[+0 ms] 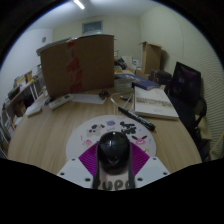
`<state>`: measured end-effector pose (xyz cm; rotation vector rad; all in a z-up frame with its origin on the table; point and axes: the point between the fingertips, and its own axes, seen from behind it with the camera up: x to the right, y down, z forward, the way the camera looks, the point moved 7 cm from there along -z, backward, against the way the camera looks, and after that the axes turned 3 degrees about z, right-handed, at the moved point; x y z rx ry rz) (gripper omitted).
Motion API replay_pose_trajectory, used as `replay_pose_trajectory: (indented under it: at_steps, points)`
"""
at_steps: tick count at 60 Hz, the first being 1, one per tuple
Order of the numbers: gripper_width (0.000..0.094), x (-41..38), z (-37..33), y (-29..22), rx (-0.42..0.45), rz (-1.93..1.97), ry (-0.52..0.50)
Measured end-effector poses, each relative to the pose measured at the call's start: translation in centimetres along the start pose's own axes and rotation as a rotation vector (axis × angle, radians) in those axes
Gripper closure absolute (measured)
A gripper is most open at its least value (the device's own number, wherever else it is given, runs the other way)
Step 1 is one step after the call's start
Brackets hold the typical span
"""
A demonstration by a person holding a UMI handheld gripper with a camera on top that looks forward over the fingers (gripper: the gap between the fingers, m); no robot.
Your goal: Arrange mouse
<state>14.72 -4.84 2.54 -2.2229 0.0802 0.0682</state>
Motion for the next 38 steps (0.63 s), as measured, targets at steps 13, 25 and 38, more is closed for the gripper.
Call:
replay_pose_trajectory:
  at_steps: [13, 25, 38]
  points:
    - [0.0207, -0.1, -0.6, -0.5, -0.036, 0.012, 0.036]
    - [0.0099, -3.0, -10.7, -1.5, 0.068, 0.114, 0.038]
    - [0.0098, -8.5, -24.7, 1.5, 0.104, 0.136, 0.108]
